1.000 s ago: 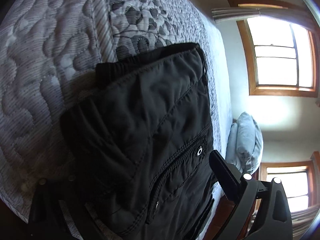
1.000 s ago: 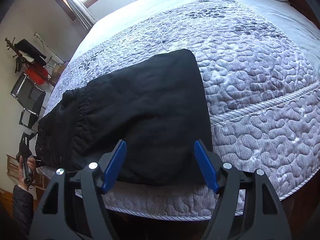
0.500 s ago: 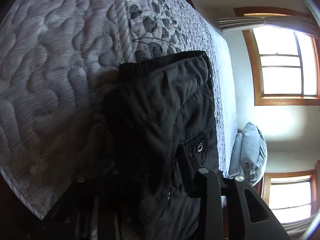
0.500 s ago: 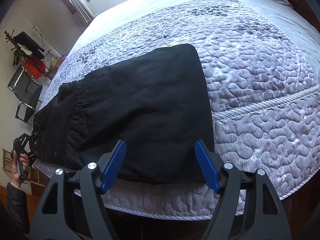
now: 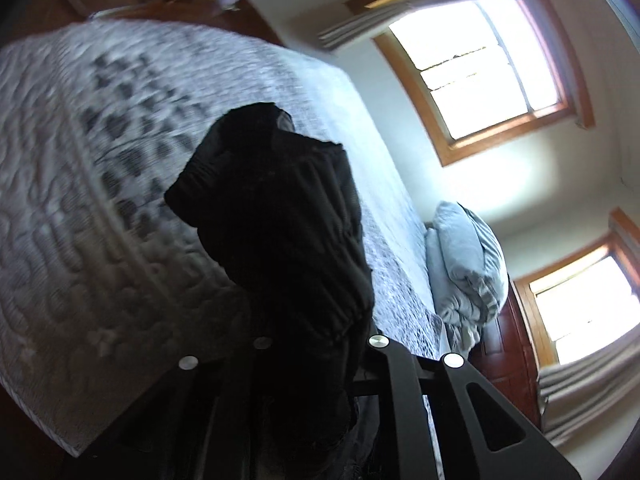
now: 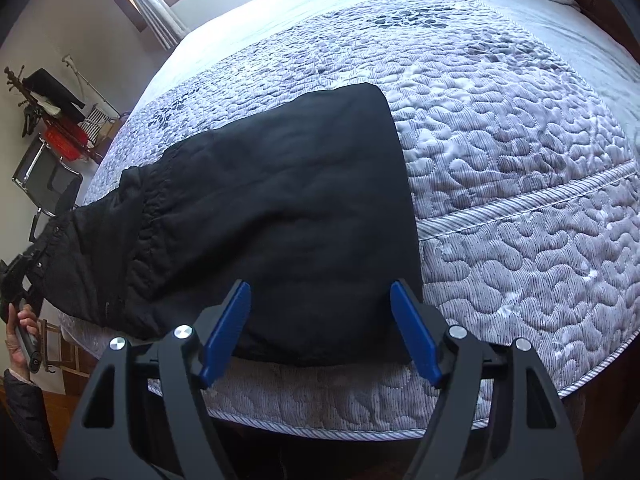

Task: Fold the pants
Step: 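Grasp the folded pants edge with the left tool and lift it up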

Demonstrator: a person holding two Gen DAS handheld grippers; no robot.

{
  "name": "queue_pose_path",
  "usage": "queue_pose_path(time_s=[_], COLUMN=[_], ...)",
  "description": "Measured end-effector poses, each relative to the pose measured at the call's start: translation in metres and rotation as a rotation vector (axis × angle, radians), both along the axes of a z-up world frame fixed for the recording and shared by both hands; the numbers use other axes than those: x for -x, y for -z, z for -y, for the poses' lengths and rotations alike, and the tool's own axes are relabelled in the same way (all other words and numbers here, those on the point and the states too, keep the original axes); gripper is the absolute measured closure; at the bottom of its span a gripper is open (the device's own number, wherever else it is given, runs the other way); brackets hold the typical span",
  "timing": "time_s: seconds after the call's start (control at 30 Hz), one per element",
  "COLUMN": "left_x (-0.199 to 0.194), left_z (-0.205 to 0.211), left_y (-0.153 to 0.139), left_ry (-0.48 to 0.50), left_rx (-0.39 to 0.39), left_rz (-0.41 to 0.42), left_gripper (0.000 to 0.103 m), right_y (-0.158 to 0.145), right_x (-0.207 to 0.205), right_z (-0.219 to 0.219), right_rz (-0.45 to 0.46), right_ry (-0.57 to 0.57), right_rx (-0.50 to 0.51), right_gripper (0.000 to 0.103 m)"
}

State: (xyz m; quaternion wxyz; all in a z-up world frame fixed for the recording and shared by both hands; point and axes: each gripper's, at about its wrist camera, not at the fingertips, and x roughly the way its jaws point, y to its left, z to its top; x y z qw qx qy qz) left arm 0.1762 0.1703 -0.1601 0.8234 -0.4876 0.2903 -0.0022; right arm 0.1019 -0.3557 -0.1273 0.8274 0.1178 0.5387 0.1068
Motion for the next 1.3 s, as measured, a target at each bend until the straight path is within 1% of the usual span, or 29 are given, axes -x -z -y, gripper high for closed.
queue_pose_path(time_s=[0.1, 0.2, 0.33, 0.37, 0.43, 0.47, 0.5, 0.53, 0.6, 0.67, 0.73, 1.0, 1.1, 1.17, 1.3], left_x=[-0.014, -0.028, -0.04, -0.032, -0.036, -0.031, -0.036, -0.038, -0.041, -0.042, -0.044, -0.052, -0.053, -0.051, -0.051], left_z=[0.03, 0.056, 0.102, 0.11, 0.133, 0.133, 0.133, 0.141, 0.145, 0.158, 0.165, 0.19, 0.19, 0.196, 0.207], left_y=[-0.035, -0.055, -0.077, -0.076, -0.082, -0.079, -0.079, -0.079, -0.078, -0.076, -0.074, -0.071, -0.07, -0.074, -0.07], left_ry=[0.091, 0.152, 0.255, 0.272, 0.309, 0.32, 0.326, 0.335, 0.351, 0.388, 0.411, 0.451, 0.467, 0.484, 0.52], left_rx=[-0.091, -0.146, -0.213, -0.227, -0.269, -0.272, -0.271, -0.272, -0.301, -0.336, -0.335, -0.348, -0.36, -0.367, -0.386], left_rz=[0.061, 0.091, 0.121, 0.124, 0.122, 0.121, 0.119, 0.116, 0.11, 0.11, 0.107, 0.093, 0.091, 0.09, 0.084], left_gripper=[0.089, 0.089, 0.085, 0.085, 0.082, 0.081, 0.08, 0.08, 0.079, 0.078, 0.077, 0.077, 0.077, 0.077, 0.076], right_y=[0.001, 0.002, 0.004, 0.005, 0.006, 0.006, 0.006, 0.006, 0.006, 0.006, 0.007, 0.004, 0.004, 0.004, 0.004], right_x=[0.0, 0.001, 0.003, 0.003, 0.004, 0.004, 0.005, 0.005, 0.006, 0.007, 0.007, 0.01, 0.01, 0.01, 0.01], right_z=[0.003, 0.008, 0.016, 0.018, 0.022, 0.023, 0.025, 0.027, 0.031, 0.034, 0.037, 0.042, 0.042, 0.042, 0.042], right_rz=[-0.002, -0.004, -0.003, -0.003, -0.004, -0.004, -0.004, -0.001, 0.0, 0.001, 0.001, 0.011, 0.012, 0.011, 0.013], right_ry=[0.007, 0.023, 0.043, 0.047, 0.056, 0.06, 0.064, 0.069, 0.076, 0.085, 0.091, 0.1, 0.102, 0.102, 0.1], right_rx=[-0.002, -0.013, -0.023, -0.025, -0.033, -0.036, -0.038, -0.041, -0.044, -0.05, -0.055, -0.061, -0.064, -0.065, -0.065], right_gripper=[0.03, 0.03, 0.03, 0.03, 0.03, 0.03, 0.03, 0.03, 0.03, 0.03, 0.03, 0.03, 0.03, 0.03, 0.03])
